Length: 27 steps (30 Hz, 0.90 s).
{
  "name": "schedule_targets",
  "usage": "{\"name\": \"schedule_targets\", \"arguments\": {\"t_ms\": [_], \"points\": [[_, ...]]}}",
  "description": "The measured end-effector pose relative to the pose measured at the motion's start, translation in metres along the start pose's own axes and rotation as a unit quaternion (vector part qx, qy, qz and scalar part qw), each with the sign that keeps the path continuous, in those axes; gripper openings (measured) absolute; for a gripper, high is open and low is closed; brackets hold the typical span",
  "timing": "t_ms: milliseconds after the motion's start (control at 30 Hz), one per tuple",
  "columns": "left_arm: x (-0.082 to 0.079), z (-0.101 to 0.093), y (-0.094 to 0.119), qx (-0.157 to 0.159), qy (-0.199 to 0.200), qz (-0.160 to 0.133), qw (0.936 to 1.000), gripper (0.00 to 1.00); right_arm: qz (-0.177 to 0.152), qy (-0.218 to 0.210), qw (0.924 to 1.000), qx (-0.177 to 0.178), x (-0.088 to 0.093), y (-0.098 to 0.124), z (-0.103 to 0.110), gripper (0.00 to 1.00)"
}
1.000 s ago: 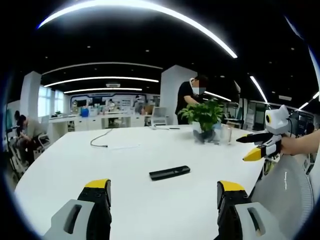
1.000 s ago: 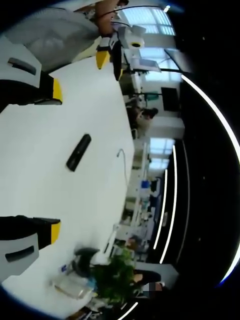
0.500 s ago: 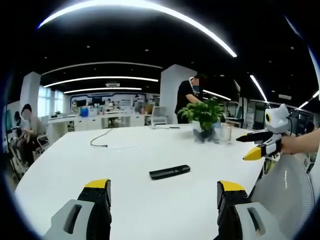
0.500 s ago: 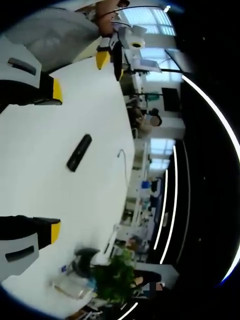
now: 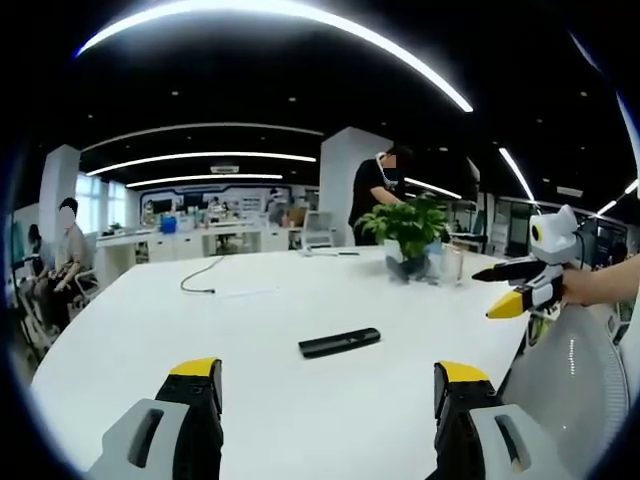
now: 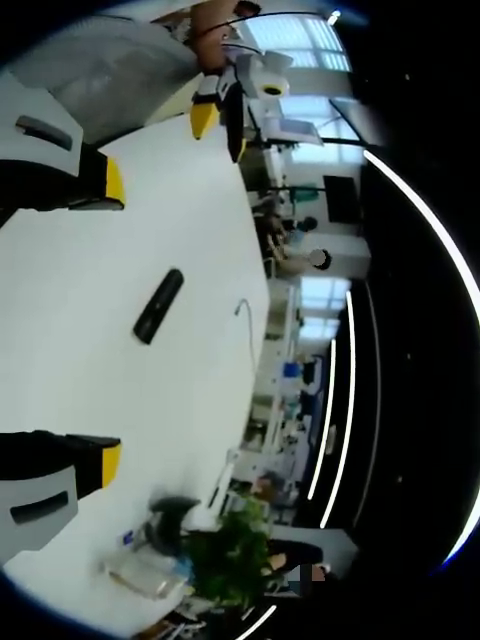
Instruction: Press the specified remote control buttons in sequence, fully releasing each button before pressing the next.
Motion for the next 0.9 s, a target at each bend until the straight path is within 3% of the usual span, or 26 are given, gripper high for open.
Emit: {"name": "schedule_targets", "arguments": {"t_ms": [900], "points": [[0.0015, 0.0004, -0.0011, -0.004, 0.0, 0.006, 1.0, 0.91, -0.005, 0.001, 1.0, -0.002, -0.0004, 0.0015, -0.0009, 0.92]]}}
Point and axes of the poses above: the point that each gripper's makers call its tool centre point, and the gripper's own axes: y roughly backward along the fingers, z roughly to its left, x roughly out of its underside, the point moved 4 cm from there along y, roughly backward along the fingers, and after that the axes turned 8 degrees about z, right-handed, at the moved point
